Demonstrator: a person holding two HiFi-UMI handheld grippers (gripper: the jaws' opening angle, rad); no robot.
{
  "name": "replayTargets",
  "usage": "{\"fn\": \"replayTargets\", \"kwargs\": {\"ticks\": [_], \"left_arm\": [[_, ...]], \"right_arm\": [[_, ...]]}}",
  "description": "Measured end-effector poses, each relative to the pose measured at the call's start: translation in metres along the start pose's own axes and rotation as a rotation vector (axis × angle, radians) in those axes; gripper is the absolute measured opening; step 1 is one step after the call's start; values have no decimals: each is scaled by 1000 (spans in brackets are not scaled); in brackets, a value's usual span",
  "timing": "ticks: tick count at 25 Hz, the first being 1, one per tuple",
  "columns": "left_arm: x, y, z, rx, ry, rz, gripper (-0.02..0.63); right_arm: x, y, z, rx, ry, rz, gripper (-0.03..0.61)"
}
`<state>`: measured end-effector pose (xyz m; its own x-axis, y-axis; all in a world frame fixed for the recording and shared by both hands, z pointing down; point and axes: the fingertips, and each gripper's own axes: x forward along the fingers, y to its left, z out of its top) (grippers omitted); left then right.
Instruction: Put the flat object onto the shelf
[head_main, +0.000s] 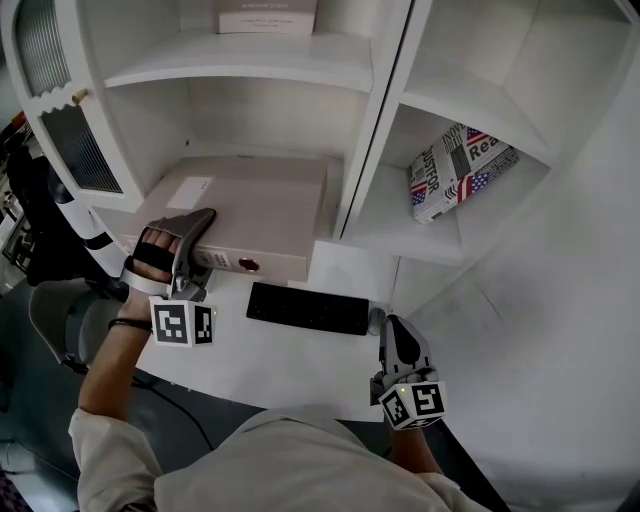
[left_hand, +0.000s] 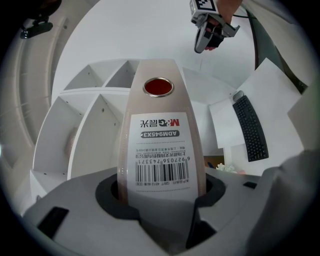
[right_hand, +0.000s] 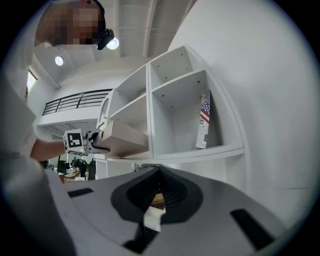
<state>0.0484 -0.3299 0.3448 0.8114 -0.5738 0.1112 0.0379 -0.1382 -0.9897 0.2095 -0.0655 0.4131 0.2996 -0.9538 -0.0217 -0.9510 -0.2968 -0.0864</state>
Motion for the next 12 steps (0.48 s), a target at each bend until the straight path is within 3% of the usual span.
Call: {"fn": "replayTargets", "kwargs": {"ticks": [7, 12], "left_arm": [[24, -29, -4, 116, 16, -11, 272], [34, -34, -6, 109, 6, -1, 275]], "right_arm": [[6, -9, -7, 8, 16, -21, 3], [13, -15, -11, 11, 26, -31, 3]]}}
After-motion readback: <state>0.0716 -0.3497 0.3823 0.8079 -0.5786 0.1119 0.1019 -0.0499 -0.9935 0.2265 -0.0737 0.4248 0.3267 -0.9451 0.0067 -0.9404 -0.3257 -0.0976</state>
